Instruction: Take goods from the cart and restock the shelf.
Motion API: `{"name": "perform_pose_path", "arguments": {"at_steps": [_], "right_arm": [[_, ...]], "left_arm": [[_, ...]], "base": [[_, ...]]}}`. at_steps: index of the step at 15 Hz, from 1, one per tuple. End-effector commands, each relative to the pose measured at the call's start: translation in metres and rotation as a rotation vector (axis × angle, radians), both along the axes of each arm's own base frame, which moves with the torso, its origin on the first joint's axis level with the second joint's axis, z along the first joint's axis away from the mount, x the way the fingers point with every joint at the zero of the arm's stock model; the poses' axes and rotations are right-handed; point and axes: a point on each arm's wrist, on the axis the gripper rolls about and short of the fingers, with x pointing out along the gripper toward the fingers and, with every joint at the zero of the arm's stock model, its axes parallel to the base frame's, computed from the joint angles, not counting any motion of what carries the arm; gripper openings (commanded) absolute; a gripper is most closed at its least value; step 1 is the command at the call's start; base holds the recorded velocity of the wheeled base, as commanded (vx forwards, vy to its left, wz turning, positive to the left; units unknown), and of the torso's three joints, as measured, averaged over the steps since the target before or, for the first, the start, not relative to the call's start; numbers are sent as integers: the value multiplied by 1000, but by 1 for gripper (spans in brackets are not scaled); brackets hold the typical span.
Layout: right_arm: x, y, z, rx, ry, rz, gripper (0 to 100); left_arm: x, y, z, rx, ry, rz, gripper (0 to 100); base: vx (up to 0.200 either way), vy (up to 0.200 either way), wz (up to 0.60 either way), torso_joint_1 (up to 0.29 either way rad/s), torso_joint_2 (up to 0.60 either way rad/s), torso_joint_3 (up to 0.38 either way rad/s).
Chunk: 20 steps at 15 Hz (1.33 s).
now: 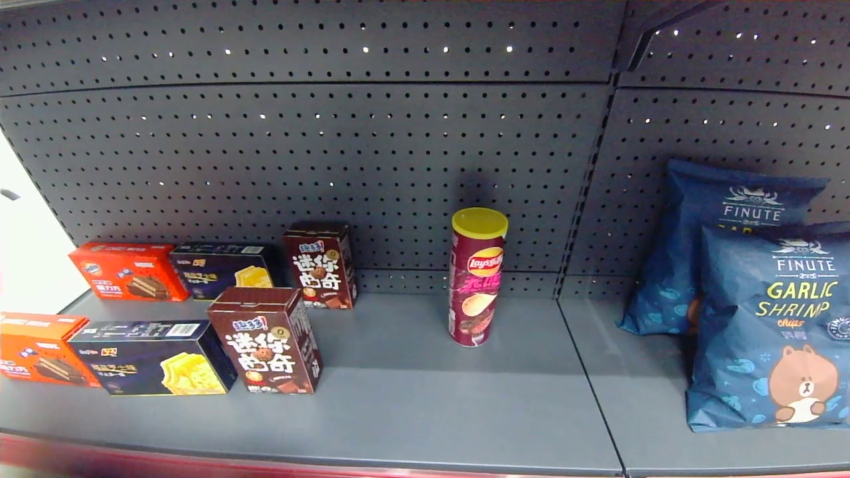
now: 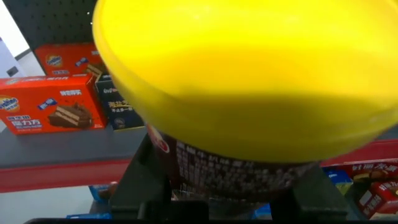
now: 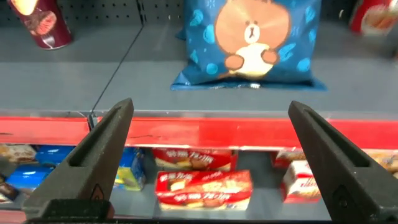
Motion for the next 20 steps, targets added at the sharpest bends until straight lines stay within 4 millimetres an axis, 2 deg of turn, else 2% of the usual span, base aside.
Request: {"name": "perform_pose_path", "arguments": {"at_steps": [1,2,3,4,7,9,10,11,13,16,20], "right_arm": [[-3,0,6,-3,-44,8,100],[-8,0,51,17,-125,4,100],[9,0,85,107,-45,18,100],[12,1,91,129,-34,36,100],[16,3,116,9,-66,238,100],[20,5,133,8,-66,352,100],[30,7,147,-7,-56,406,100],[35,9,154,-33,-55,432,100],[58,15,166,-63,-1,495,100],[82,29,169,-72,78,613,100],[130,60,177,-89,149,694,100]], "left_arm": [[0,0,2,1,-4,3,0],[-1,0,6,-1,-16,0,0],[-2,0,7,-2,-21,3,0],[-2,0,7,0,-20,1,0],[1,0,9,44,-8,4,0],[5,-1,9,66,13,2,0],[7,-1,10,70,26,1,0],[8,-1,10,69,33,3,0],[9,-1,10,70,40,5,0],[13,-2,9,72,65,2,0],[19,-3,11,74,100,-10,0]], "base": [[0,0,0,0,0,0],[0,0,0,0,0,0],[0,0,0,0,0,0],[0,0,0,0,0,0],[0,0,0,0,0,0],[0,0,0,0,0,0],[0,0,0,0,0,0],[0,0,0,0,0,0],[0,0,0,0,0,0],[0,0,0,0,0,0],[0,0,0,0,0,0]]}}
